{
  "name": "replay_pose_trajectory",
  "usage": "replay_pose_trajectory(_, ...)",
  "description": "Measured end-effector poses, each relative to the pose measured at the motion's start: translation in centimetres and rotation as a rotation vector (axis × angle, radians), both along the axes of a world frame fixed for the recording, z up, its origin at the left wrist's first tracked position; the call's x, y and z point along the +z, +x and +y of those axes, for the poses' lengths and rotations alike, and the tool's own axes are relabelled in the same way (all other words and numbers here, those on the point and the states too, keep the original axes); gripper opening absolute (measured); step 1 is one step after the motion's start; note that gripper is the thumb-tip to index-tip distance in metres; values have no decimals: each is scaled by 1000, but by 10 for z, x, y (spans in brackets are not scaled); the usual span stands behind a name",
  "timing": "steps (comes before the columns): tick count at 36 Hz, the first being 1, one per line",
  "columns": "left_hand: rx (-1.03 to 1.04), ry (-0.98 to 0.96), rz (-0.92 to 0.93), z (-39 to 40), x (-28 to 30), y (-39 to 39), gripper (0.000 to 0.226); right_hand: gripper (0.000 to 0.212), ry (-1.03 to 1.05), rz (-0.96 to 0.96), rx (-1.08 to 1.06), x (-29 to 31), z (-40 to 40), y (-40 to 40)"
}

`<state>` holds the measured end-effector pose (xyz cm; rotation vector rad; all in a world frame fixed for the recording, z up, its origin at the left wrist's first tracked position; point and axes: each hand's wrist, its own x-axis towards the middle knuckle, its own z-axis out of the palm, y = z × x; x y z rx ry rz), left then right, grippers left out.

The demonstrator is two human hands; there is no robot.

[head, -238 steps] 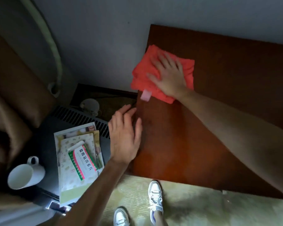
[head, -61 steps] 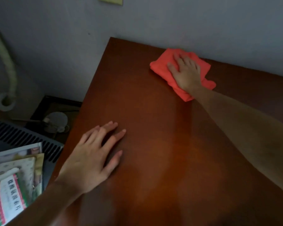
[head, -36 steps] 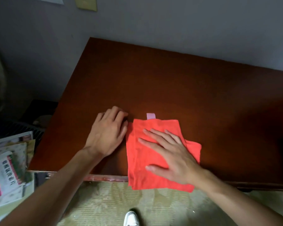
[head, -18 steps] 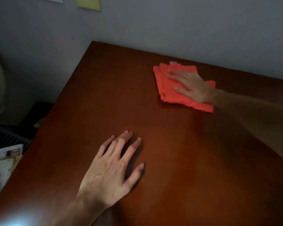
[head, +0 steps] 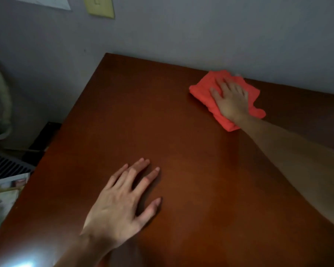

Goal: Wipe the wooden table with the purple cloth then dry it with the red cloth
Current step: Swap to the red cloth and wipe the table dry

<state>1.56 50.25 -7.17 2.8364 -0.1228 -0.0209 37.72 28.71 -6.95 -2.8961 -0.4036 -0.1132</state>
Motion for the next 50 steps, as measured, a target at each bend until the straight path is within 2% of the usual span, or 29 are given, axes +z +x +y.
replay_pose_trajectory(4,2,-10,-15,-1,-1,-3,66,62,26,-19,-137,-5,-13,-77)
replay_pose_trajectory(9,11,12,-35,-1,-4,-5,68,75,33,-70,-65,-12,-41,-211)
replay_pose_trajectory(15,25,12,-69,-4,-2,-4,66,63,57,-83,262,-6,-93,-366)
replay_pose_trajectory(18,37,9,-57,-8,1,-6,67,68,-48,2,527,0,-125,-384)
replay_pose_trajectory(21,36,20,-77,-13,3,-8,62,69,-102,88,701,5,-143,-358)
replay_pose_trajectory(24,85,-66,-162,-34,3,-4,50,64,-83,111,774,6,-147,-327)
replay_pose_trajectory(29,184,-347,-191,-93,3,13,44,58,-51,85,757,7,-148,-260)
replay_pose_trajectory(32,200,-427,-165,-120,1,29,45,57,-51,72,696,3,-147,-210)
replay_pose_trajectory(41,5,-65,-85,-133,-7,37,48,66,-110,83,589,5,-129,-37)
replay_pose_trajectory(46,10,-37,-44,-135,-5,37,49,70,-122,79,538,12,-119,38)
replay_pose_trajectory(50,24,-43,-21,-135,-3,39,49,72,-91,35,439,15,-113,66)
